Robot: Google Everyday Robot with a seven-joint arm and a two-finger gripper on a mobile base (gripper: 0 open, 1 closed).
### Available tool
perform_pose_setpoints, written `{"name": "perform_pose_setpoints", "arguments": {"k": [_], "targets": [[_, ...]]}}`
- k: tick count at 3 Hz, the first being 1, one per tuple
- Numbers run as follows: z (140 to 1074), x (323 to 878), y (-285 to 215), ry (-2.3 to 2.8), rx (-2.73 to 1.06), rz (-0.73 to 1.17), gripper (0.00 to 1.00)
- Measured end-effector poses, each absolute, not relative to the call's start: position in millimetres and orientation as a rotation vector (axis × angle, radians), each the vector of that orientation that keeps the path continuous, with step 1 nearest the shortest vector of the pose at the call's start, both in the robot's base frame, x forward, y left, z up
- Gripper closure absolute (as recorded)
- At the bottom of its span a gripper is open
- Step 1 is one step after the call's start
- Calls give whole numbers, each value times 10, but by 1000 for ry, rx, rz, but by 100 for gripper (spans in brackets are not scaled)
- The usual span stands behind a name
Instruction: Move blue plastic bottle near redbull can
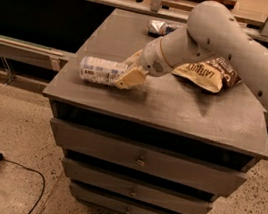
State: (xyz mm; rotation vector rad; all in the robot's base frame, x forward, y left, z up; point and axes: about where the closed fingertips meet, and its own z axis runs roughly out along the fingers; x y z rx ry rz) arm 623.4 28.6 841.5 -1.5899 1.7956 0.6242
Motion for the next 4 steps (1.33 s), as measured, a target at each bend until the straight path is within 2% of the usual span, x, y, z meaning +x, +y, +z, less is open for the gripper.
{"name": "perform_pose_setpoints", "arguments": {"k": [1,3,4], "targets": [[8467,6293,-76,1927,-1367,487,100],[8560,6269,-908,2070,-939,158,100],[8797,6440,-1107,1992,-830,4,100]]}}
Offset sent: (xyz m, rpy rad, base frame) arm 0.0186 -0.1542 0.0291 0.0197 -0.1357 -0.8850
